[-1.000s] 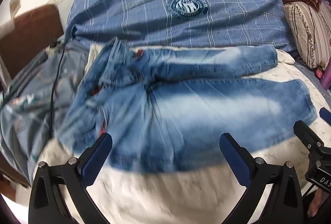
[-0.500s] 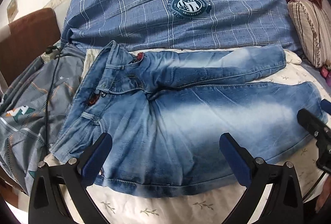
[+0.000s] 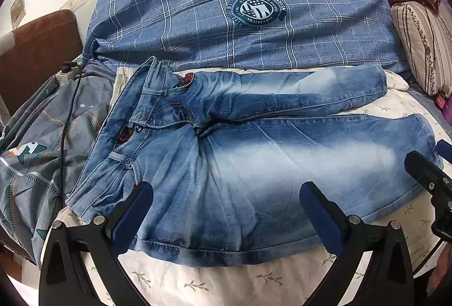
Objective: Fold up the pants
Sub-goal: 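Move both tools toward the blue jeans lying flat on the bed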
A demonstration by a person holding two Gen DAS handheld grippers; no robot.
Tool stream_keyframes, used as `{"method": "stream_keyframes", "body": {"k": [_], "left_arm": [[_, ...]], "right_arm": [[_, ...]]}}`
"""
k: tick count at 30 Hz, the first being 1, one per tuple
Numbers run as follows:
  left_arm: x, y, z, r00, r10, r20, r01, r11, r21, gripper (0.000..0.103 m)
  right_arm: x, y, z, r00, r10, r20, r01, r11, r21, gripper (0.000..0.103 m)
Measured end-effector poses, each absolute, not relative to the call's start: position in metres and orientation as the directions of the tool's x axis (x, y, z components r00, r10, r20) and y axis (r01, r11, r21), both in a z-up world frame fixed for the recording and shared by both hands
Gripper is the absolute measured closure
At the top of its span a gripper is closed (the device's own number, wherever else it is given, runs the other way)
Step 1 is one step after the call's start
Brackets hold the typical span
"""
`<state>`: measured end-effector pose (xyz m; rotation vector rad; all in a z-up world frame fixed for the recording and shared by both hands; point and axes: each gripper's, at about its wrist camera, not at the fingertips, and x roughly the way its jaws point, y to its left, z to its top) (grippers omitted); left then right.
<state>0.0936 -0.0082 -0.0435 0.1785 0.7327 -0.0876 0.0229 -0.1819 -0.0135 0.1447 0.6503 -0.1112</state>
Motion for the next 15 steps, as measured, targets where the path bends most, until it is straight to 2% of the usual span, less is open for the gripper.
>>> {"method": "stream_keyframes", "body": {"k": [15], "left_arm": [[0.0922,-0.0088,-0.0441,0.74,-0.015,-0.672,0.143,0.98,0.136,0.0]], "right_arm": [[0.0217,-0.1809,-0.0138,0.789,-0.057,-0.612,0.147,0.984,0.098,0.001]]}}
